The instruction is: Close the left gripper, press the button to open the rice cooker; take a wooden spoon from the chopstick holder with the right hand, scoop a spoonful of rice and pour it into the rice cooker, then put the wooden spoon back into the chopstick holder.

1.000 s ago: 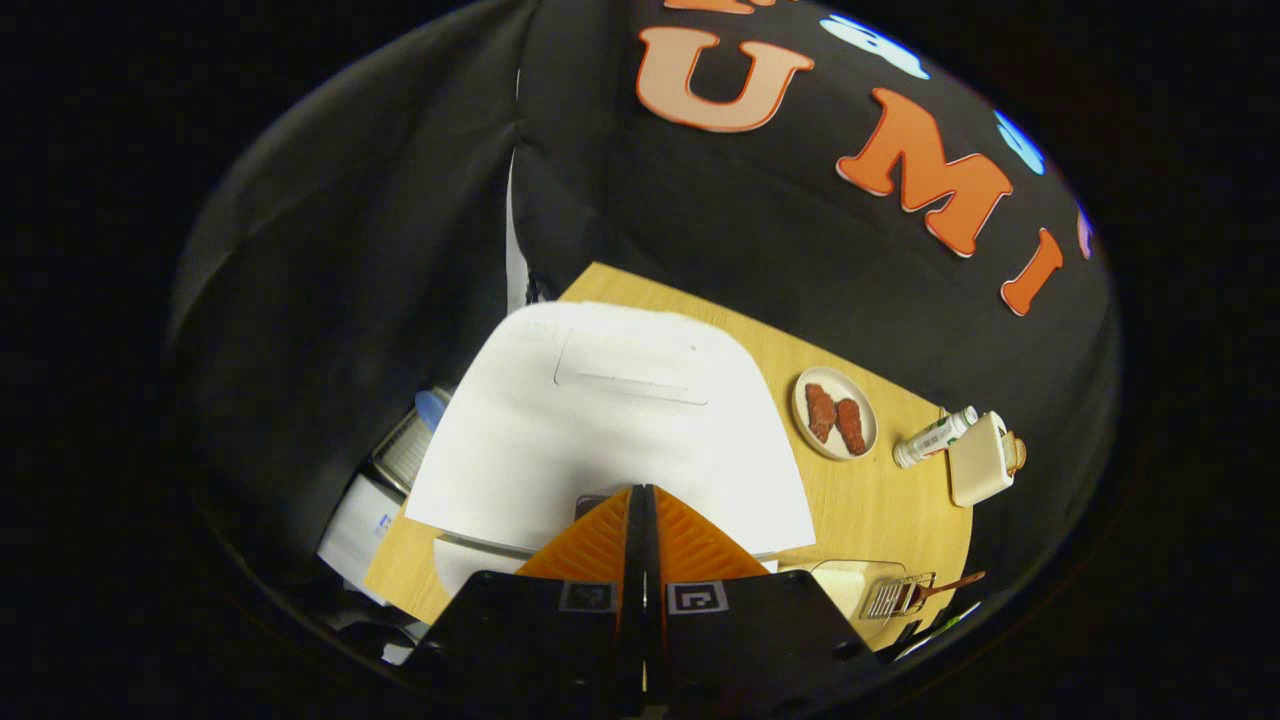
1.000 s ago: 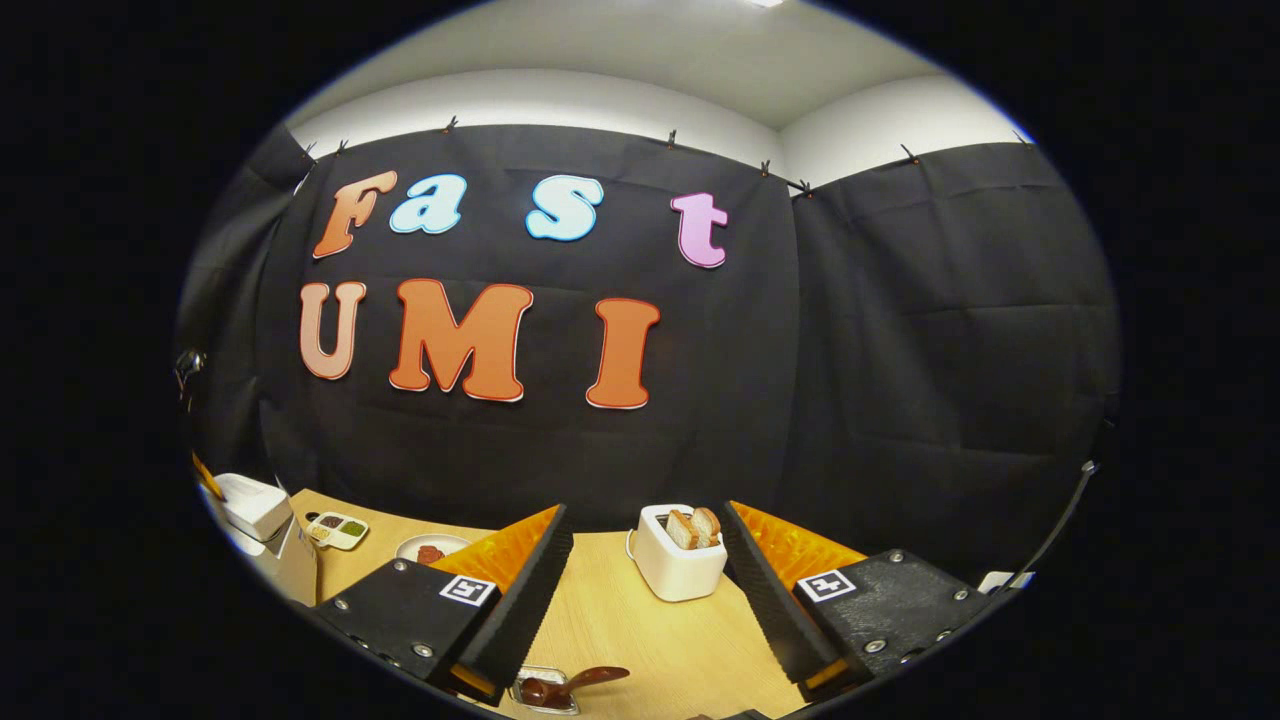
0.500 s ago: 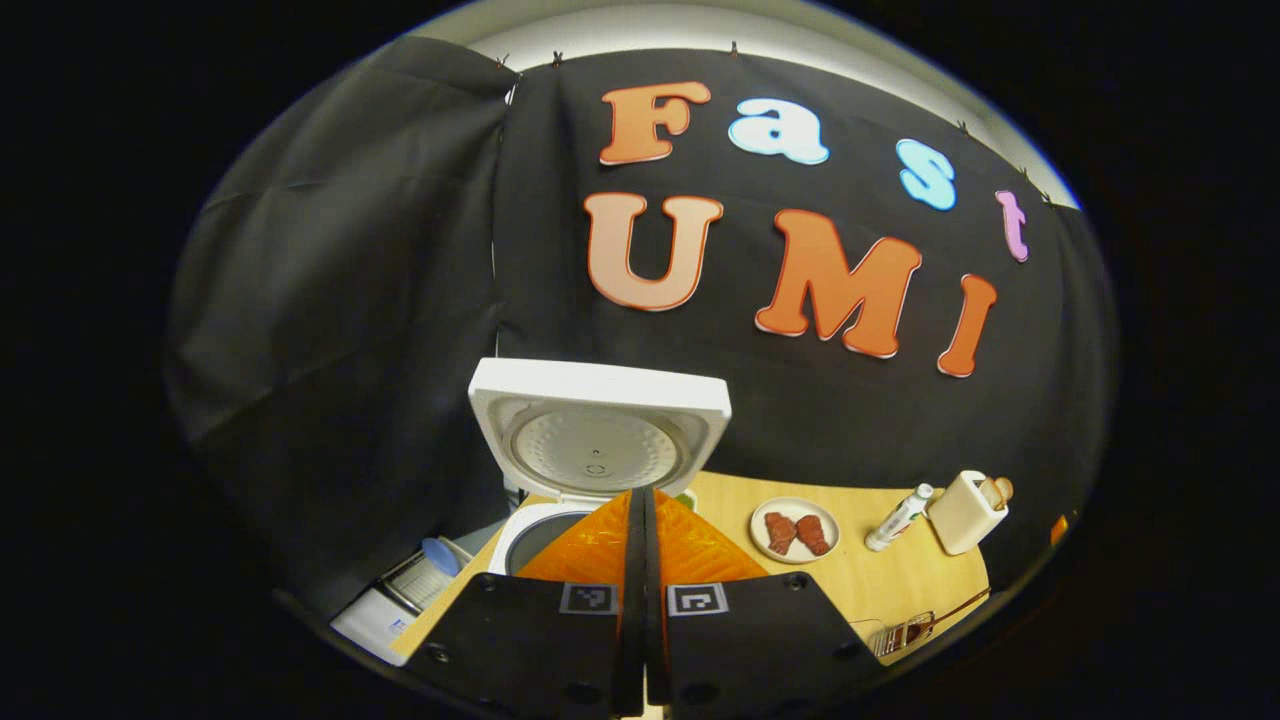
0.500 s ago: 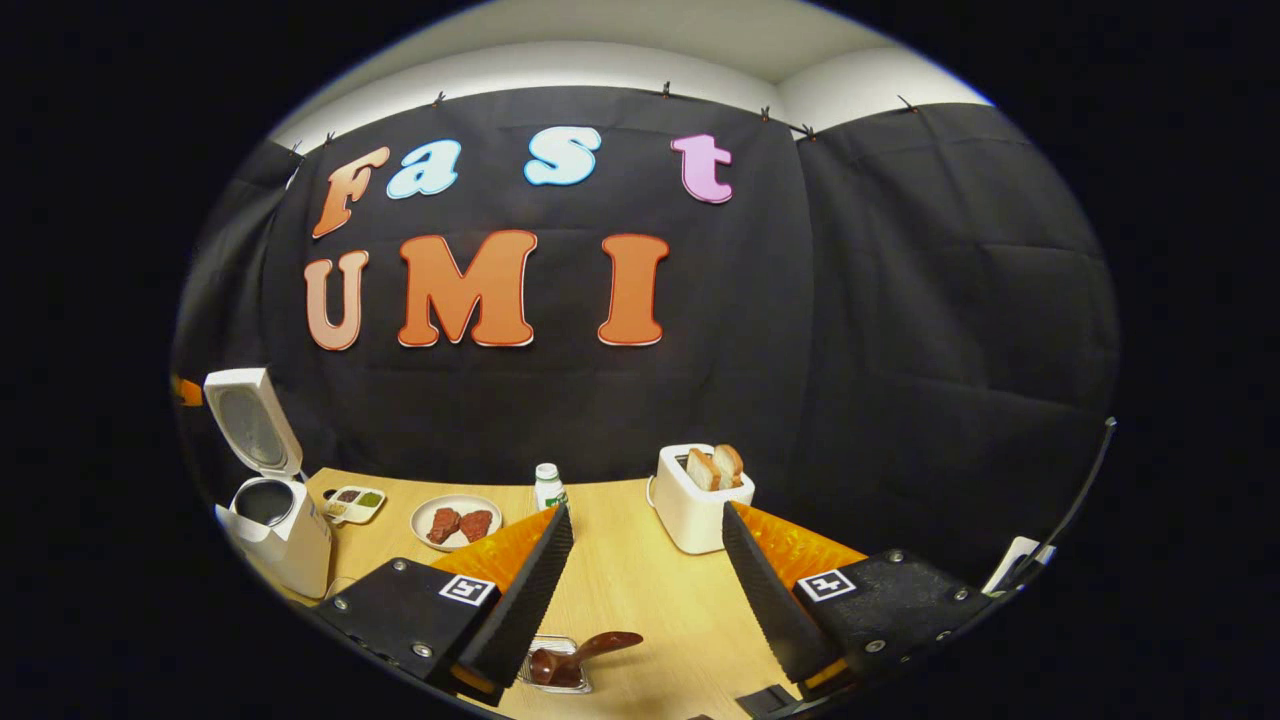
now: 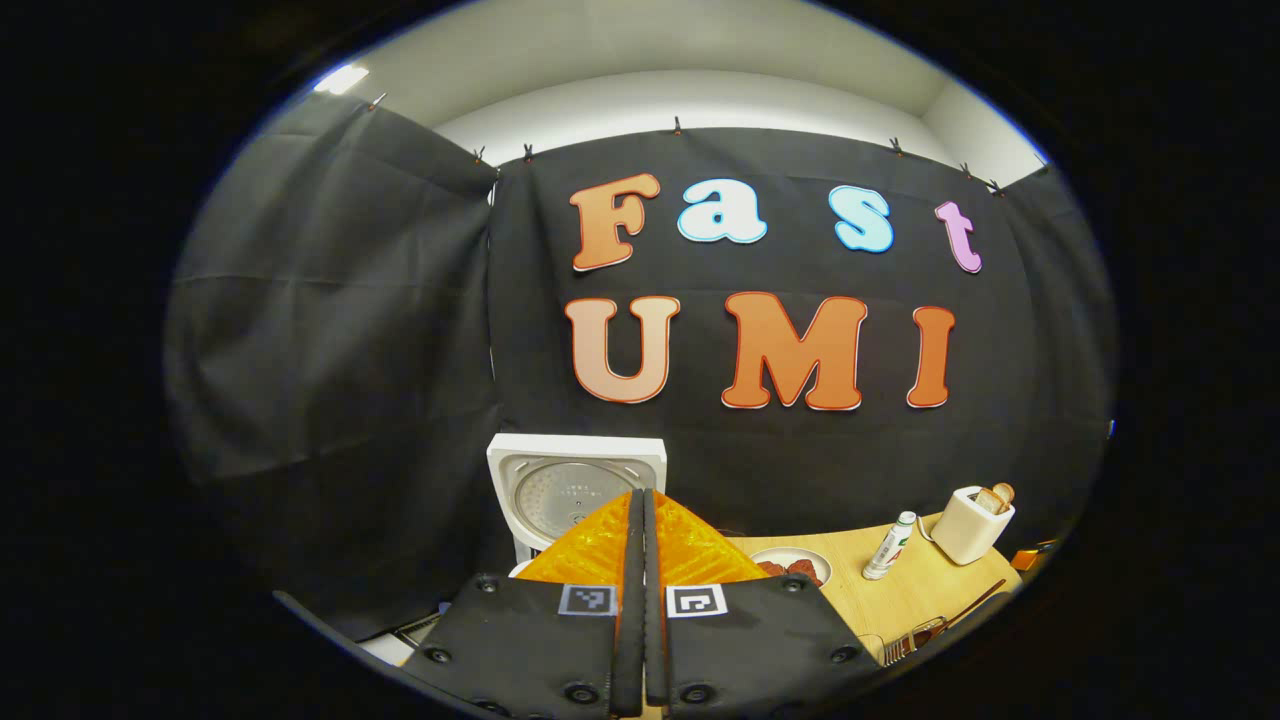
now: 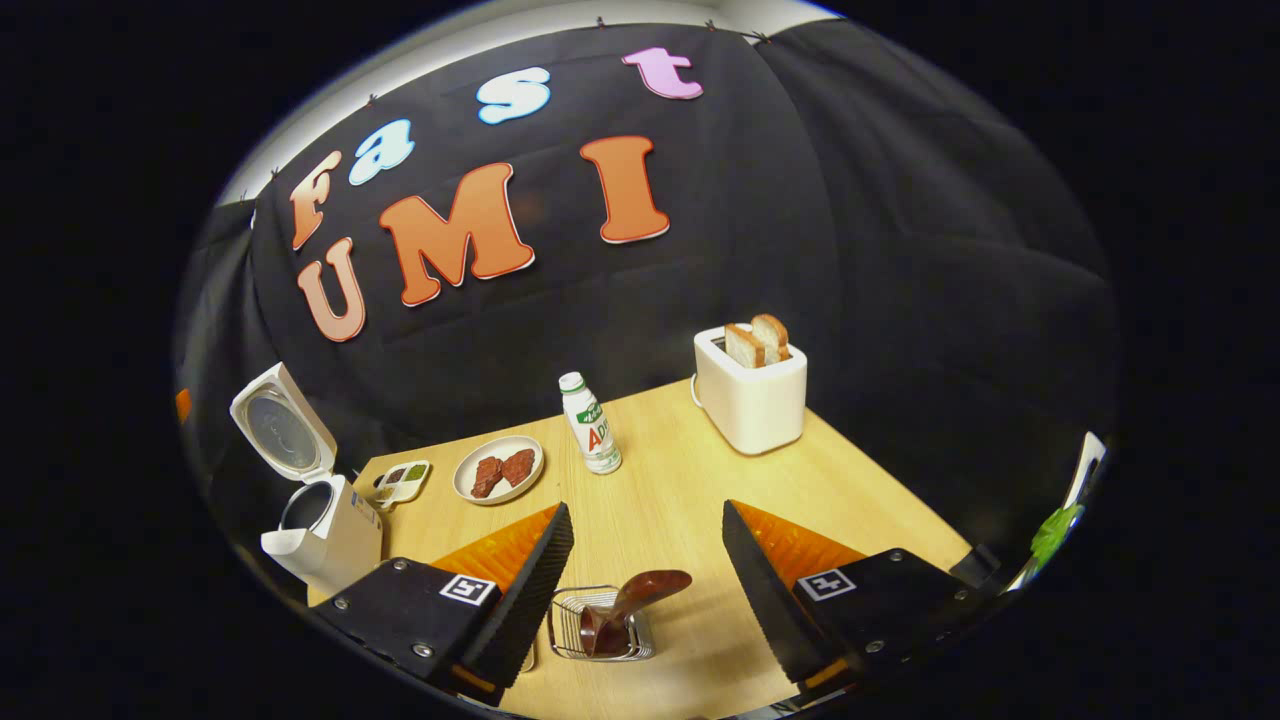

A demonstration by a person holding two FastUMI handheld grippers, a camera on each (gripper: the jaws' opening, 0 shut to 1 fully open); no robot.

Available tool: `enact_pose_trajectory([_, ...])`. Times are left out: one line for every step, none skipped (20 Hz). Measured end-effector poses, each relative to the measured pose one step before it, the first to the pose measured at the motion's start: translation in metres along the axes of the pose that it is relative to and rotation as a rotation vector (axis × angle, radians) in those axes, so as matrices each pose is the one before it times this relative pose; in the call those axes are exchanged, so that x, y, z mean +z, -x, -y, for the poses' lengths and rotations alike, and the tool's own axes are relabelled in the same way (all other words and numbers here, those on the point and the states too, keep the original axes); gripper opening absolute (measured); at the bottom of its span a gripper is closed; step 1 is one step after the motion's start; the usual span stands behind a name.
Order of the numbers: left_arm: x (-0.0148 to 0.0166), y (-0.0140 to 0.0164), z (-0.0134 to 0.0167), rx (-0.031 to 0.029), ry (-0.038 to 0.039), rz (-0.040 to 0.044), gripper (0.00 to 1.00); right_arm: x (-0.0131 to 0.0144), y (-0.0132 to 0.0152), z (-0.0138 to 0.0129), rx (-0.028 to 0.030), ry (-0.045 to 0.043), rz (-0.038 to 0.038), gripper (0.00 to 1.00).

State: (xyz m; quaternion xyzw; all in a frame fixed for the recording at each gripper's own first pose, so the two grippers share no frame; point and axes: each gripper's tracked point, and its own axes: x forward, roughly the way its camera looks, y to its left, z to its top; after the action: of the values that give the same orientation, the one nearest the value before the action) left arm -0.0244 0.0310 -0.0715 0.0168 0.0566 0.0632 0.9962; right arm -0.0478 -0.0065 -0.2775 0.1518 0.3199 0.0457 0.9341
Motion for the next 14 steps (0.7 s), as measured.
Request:
enact_pose_trajectory([0.00065, 0.00564, 0.00565, 0.00602, -0.00578, 0.01106, 0.05, -0.00908, -0.00547, -0.00013, 0.00773, -0.01373, -0.02018, 0.94])
enact_pose_trajectory([0.00112, 0.00756, 0.00698, -0.00023, -0.00284, 0.00483, 0.04, -0.01163, -0.00373, 0.00316, 0.00142, -0.00558, -0.02552, 0.94])
enact_pose_trajectory([0.00011, 0.00627, 0.00438, 0.00269, -0.00579, 0.00546, 0.05, -0.00919, -0.00486, 0.00012, 0.00395, -0.00234, -0.02232, 0.93])
enact_pose_trajectory([-0.00058, 0.00444, 0.00608, -0.00336, -0.00471, 0.00214, 0.05, -0.00728, -0.00451, 0.00154, 0.00298, -0.00467, -0.01612, 0.93])
enact_pose_trajectory([-0.00060, 0.00637, 0.00465, 0.00231, -0.01734, 0.00501, 0.05, -0.00543, -0.00454, -0.00007, 0.00856, -0.00663, -0.01517, 0.92])
enact_pose_trajectory([0.00111, 0.00433, 0.00225, 0.00334, -0.01442, 0.00519, 0.13, -0.00481, -0.00275, -0.00044, 0.00714, -0.00837, -0.00620, 0.92])
enact_pose_trajectory([0.00221, 0.00625, 0.00323, -0.00121, -0.01214, 0.00647, 0.16, -0.00305, -0.00380, -0.00158, 0.01135, -0.01047, -0.00290, 0.90])
enact_pose_trajectory([0.00208, 0.00294, 0.00061, 0.01233, -0.00343, 0.00596, 0.23, -0.00502, -0.00130, -0.00082, 0.01188, -0.00898, -0.00085, 0.89])
enact_pose_trajectory([0.00016, 0.00223, -0.00105, 0.01178, -0.00738, 0.00280, 0.28, -0.00431, -0.00344, -0.00137, 0.00604, -0.00186, -0.00231, 0.83])
enact_pose_trajectory([-0.00228, 0.00270, 0.00200, 0.00220, -0.00415, -0.00548, 0.33, -0.00405, -0.00025, -0.00144, 0.00966, -0.00096, 0.00039, 0.79])
enact_pose_trajectory([-0.00309, 0.00172, 0.00069, 0.00239, -0.00245, -0.00669, 0.33, -0.00143, -0.00055, -0.00152, 0.00832, -0.00710, 0.00701, 0.71])
enact_pose_trajectory([-0.00198, 0.00052, -0.00027, 0.00349, 0.00436, -0.00919, 0.38, -0.00194, -0.00018, -0.00200, 0.00575, -0.01196, 0.00778, 0.67])
enact_pose_trajectory([-0.00226, -0.00010, -0.00105, 0.00314, 0.00787, -0.00858, 0.37, -0.00106, -0.00172, -0.00038, -0.00055, -0.01194, 0.00146, 0.55])
enact_pose_trajectory([-0.00217, -0.00138, -0.00065, 0.00153, 0.00746, -0.01076, 0.39, -0.00308, -0.00101, -0.00137, 0.00551, -0.01060, -0.00577, 0.49])
